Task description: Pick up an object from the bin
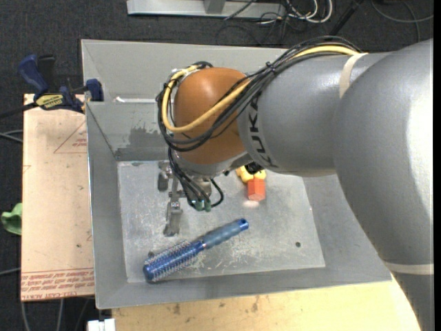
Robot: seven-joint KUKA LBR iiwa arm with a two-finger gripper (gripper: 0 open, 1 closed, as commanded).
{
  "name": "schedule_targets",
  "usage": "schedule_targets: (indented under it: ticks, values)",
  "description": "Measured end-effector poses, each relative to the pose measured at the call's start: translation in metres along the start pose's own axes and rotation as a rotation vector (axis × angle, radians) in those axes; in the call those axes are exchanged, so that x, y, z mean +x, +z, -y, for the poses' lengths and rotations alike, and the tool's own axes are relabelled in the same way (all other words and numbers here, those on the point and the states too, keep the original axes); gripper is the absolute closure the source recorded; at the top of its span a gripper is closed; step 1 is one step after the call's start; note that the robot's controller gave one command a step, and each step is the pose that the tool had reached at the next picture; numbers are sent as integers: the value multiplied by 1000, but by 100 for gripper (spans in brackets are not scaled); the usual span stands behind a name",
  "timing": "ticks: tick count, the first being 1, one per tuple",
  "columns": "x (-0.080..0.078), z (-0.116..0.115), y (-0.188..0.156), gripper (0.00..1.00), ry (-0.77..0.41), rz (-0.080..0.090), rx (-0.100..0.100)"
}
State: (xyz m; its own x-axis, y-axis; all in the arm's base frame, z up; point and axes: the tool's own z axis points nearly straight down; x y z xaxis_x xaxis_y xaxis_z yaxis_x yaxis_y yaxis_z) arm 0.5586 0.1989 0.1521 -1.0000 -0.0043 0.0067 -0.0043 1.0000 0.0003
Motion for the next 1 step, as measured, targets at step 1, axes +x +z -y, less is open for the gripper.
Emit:
schedule_targets:
  ticks: [1]
  values:
    - [69,9,81,0,-393,19,-1]
